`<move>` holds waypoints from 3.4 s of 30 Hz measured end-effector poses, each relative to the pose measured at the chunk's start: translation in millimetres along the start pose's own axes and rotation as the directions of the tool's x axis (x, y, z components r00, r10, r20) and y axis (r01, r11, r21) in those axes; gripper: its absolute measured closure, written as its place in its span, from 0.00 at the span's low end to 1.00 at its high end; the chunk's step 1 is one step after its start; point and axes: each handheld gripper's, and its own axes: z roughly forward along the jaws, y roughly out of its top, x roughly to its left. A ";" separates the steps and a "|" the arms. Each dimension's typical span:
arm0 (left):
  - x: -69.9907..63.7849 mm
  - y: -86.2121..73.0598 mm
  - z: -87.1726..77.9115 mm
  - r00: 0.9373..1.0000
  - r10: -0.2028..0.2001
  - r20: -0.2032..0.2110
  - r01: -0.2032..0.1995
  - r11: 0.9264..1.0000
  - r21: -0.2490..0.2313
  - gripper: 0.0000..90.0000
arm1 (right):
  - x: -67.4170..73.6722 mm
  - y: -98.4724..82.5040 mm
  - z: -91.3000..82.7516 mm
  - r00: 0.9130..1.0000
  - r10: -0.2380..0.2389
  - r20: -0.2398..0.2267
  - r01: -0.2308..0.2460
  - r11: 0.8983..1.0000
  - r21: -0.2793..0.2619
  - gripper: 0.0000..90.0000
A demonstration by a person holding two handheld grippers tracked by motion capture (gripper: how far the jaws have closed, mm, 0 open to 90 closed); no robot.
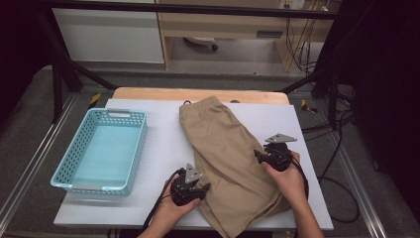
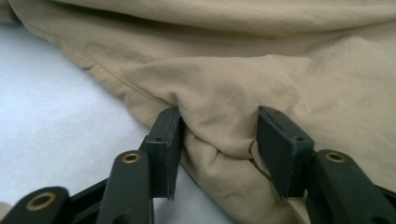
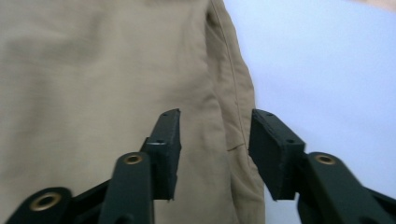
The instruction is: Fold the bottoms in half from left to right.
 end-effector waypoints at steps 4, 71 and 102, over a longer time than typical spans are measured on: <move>2.2 -1.9 -2.9 1.000 -0.010 0.014 0.010 1.000 -0.004 0.71 | 2.2 -8.1 11.3 1.000 -0.013 -0.021 0.014 0.999 0.041 0.76; 33.1 -29.1 -41.5 0.994 -0.067 -0.089 0.072 0.996 0.055 0.42 | 36.2 -48.3 -11.4 0.999 -0.010 -0.034 0.012 0.998 0.060 0.35; 60.3 -27.0 -52.9 0.991 -0.073 -0.109 0.077 0.997 0.029 0.96 | 38.1 -47.3 -15.4 0.992 -0.027 -0.125 0.034 0.998 0.051 0.48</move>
